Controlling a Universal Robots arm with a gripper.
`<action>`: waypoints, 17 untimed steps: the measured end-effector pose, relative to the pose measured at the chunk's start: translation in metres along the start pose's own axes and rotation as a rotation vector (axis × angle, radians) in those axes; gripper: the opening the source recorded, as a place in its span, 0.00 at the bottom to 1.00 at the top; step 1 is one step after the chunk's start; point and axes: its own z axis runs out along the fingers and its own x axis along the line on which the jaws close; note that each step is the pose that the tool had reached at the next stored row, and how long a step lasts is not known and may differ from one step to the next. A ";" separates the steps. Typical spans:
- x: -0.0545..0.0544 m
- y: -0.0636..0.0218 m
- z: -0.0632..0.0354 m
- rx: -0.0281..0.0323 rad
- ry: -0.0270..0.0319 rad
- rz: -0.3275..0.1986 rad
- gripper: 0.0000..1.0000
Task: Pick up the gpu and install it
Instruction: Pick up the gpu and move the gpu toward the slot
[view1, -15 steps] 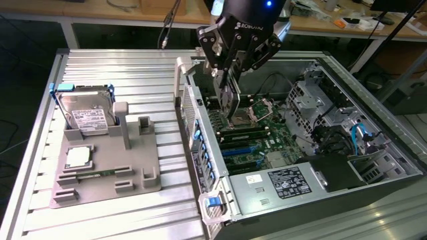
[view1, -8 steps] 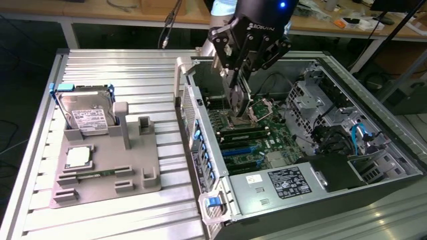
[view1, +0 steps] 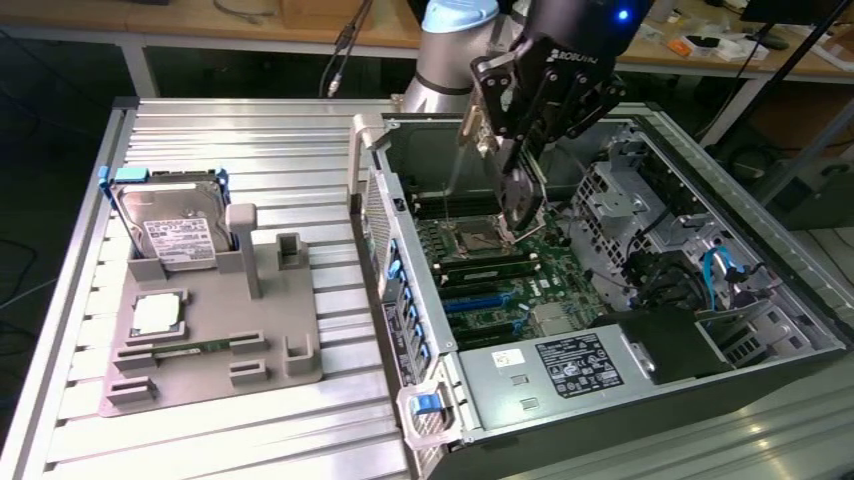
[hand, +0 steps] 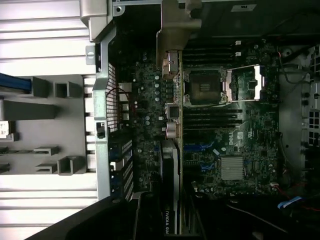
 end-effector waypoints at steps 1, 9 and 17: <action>-0.004 0.0001 -0.0001 0.0000 0.0000 0.000 0.27; -0.040 0.0012 -0.0005 0.0000 0.0000 0.000 0.27; -0.063 0.0018 -0.0006 0.0001 0.0000 -0.001 0.27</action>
